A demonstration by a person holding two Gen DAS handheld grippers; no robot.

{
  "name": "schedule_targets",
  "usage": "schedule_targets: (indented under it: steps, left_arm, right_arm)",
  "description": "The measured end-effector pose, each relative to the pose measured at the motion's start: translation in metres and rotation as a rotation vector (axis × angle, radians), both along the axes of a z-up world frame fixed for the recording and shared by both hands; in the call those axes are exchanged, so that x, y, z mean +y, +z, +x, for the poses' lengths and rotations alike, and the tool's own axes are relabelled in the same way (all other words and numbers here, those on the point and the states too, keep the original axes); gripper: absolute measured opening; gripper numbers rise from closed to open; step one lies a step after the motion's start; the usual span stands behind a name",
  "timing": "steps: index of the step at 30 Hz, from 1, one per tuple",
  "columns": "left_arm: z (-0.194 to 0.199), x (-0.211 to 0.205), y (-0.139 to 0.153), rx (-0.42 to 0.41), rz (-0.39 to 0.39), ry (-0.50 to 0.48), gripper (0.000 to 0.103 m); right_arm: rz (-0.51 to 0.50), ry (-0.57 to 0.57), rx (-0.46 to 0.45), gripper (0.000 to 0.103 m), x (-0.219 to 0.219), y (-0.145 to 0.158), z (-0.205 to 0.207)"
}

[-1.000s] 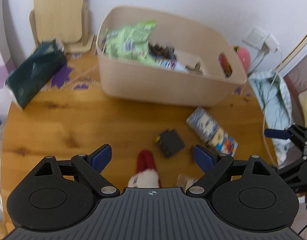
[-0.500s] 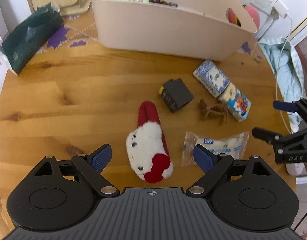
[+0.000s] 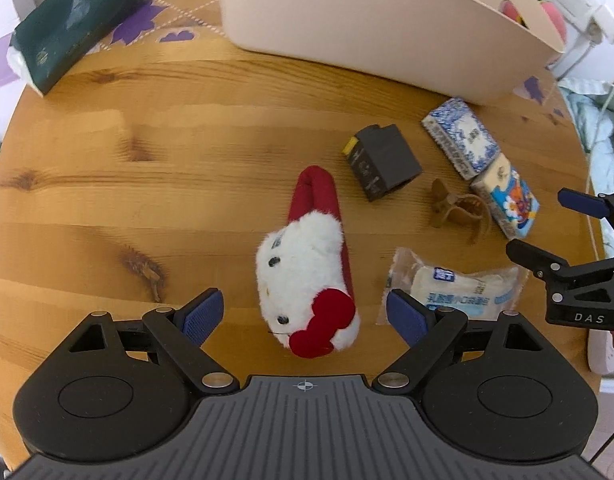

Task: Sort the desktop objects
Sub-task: 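Grasp the white Hello Kitty plush with left gripper while right grasps bear-print tissue pack, then carry the plush and tissue pack over the basket and open both grippers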

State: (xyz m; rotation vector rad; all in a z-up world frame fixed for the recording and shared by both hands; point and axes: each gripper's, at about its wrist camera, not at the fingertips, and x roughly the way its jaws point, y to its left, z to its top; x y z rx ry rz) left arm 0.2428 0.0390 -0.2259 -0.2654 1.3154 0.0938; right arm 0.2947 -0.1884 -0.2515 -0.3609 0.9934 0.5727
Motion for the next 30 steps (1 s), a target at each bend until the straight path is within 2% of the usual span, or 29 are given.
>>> schedule_targets:
  steps: [3, 12, 13, 14, 16, 19, 22, 23, 24, 26, 30]
  left_arm:
    - [0.003, 0.0, -0.004, 0.014, 0.032, 0.019, 0.09]
    - [0.011, 0.003, -0.015, 0.027, 0.04, 0.041, 0.088]
    - [0.012, 0.003, -0.016, 0.031, 0.044, 0.045, 0.086]
    - [0.012, 0.003, -0.017, 0.034, 0.047, 0.05, 0.079]
    - [0.013, 0.001, -0.017, 0.031, 0.054, 0.052, 0.078]
    - [0.015, -0.002, -0.015, 0.022, 0.058, 0.038, 0.072]
    - [0.017, -0.004, -0.013, 0.008, 0.067, 0.032, 0.059]
    - [0.017, -0.004, -0.012, 0.003, 0.073, 0.04, 0.049]
    - [0.017, -0.004, -0.011, 0.0, 0.08, 0.052, 0.048]
    - [0.015, -0.002, -0.011, -0.004, 0.077, 0.073, 0.046]
    - [0.009, -0.003, -0.008, -0.016, 0.093, 0.068, 0.043]
  right_arm:
    - [-0.008, 0.011, 0.002, 0.093, 0.003, -0.005, 0.004]
    - [-0.036, 0.037, -0.001, 0.083, 0.006, -0.019, 0.013]
    - [-0.039, 0.046, -0.002, 0.083, 0.007, -0.02, 0.013]
    - [-0.036, 0.054, -0.006, 0.082, 0.008, -0.021, 0.013]
    - [-0.032, 0.063, -0.016, 0.082, 0.008, -0.021, 0.012]
    - [-0.016, 0.079, -0.015, 0.074, 0.01, -0.02, 0.013]
    - [0.0, 0.094, 0.0, 0.065, 0.011, -0.018, 0.013]
    - [0.008, 0.099, 0.009, 0.059, 0.012, -0.018, 0.013]
    - [0.014, 0.106, 0.018, 0.051, 0.012, -0.017, 0.013]
    - [0.02, 0.119, 0.031, 0.044, 0.013, -0.016, 0.013]
    - [0.015, 0.123, 0.035, 0.043, 0.013, -0.016, 0.009]
